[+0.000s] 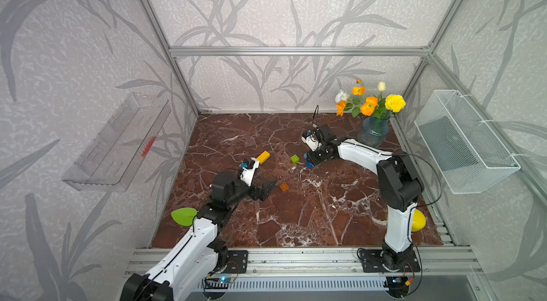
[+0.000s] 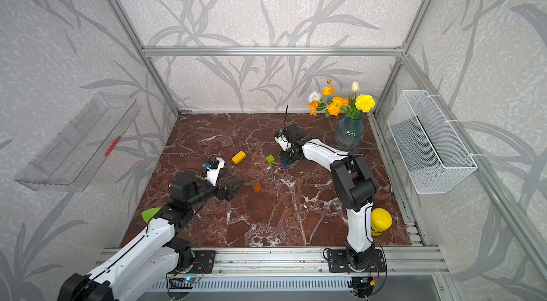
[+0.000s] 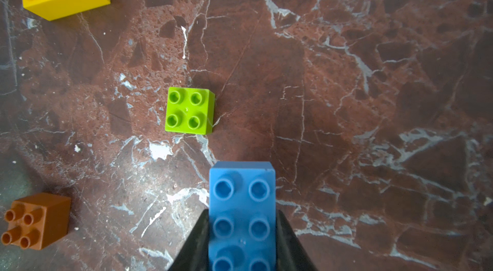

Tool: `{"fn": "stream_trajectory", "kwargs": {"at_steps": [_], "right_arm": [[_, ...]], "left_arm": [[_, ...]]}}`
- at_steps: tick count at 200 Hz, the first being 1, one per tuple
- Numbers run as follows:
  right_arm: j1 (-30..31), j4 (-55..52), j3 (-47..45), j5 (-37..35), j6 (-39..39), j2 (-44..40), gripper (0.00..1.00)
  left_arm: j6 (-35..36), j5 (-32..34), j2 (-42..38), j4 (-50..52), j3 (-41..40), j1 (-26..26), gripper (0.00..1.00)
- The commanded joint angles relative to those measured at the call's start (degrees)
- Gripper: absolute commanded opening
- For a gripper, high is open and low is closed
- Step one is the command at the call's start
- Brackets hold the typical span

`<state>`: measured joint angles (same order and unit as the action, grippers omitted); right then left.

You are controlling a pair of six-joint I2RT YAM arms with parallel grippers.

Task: Assemble the letter f with lego
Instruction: Assemble the lego brick with the lego brick.

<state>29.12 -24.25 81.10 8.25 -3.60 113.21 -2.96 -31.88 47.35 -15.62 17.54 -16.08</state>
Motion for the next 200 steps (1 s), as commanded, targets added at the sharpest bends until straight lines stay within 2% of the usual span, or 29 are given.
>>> {"fn": "stream_trajectory", "kwargs": {"at_steps": [1, 200], "right_arm": [[-0.2, -3.7, -1.0, 0.5, 0.6, -1.8, 0.23], [0.2, -6.9, -3.6, 2.1, -1.6, 0.8, 0.22]], "left_arm": [[1.0, 0.0, -0.2, -0.5, 1.8, -0.2, 0.99], [1.0, 0.5, 0.0, -0.5, 1.9, -0.2, 0.99]]}}
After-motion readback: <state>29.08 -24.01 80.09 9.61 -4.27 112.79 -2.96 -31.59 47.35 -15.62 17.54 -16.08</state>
